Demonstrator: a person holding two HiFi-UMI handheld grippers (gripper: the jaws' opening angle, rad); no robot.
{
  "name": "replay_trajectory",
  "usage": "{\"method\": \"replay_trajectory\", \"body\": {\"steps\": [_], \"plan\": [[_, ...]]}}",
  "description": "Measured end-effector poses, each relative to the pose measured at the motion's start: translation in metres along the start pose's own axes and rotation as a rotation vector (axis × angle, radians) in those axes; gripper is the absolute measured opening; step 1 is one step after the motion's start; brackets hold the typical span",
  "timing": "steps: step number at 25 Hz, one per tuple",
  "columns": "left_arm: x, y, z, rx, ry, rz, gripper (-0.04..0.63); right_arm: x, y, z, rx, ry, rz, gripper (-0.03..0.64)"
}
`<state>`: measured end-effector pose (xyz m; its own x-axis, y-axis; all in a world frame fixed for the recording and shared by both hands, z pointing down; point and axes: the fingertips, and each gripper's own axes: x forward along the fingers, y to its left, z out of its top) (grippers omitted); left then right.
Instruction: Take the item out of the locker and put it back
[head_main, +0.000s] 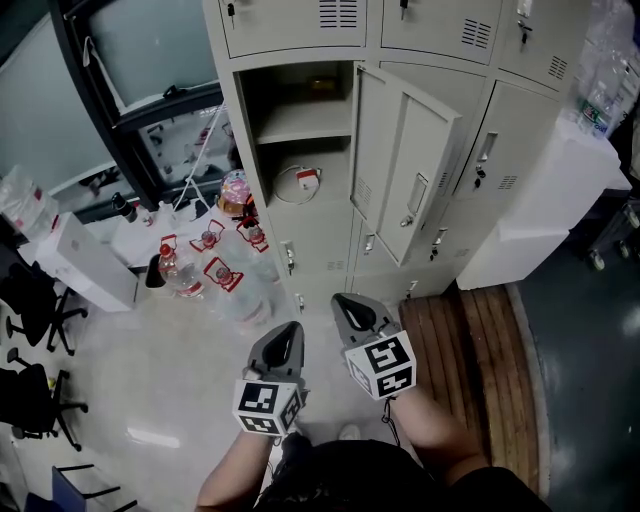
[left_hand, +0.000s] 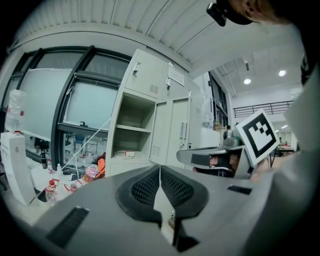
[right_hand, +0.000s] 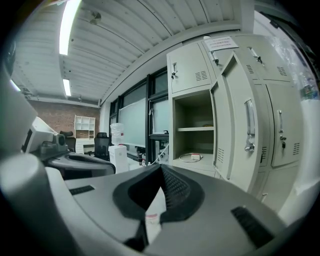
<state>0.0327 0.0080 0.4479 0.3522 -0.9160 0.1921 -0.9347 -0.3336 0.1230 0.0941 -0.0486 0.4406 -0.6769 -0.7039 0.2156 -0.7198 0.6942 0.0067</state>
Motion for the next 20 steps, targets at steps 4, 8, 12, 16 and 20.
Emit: {"method": "replay_trajectory", "body": {"steps": [4,8,12,16,20], "plan": [[0.0,-0.0032,-0.0014,0.004,-0.007,0.004,0.011,-0.0038,-0.0009,-0.0028,-0.001,0.002,0.004,0.0],[-0.0009,-0.005,-0.0009,0.002,-0.009,0.007,0.011,-0.0048,0.0,-0.0025,-0.002,-0.001,0.007,0.0],[-0.0009,-0.0047,-0.0016,0.0,-0.008,0.009,0.011,-0.004,0.0009,-0.0031,0.0,0.001,0.009,0.0],[-0.0012,-0.0034,-0.0017,0.0,-0.006,0.01,0.011,-0.0026,0.0023,-0.0034,0.003,0.0,0.012,0.0],[-0.0024,-0.0004,-0.0029,0.001,-0.005,0.011,0.011,-0.0012,0.0043,-0.0034,0.005,-0.001,0.011,0.0]]}}
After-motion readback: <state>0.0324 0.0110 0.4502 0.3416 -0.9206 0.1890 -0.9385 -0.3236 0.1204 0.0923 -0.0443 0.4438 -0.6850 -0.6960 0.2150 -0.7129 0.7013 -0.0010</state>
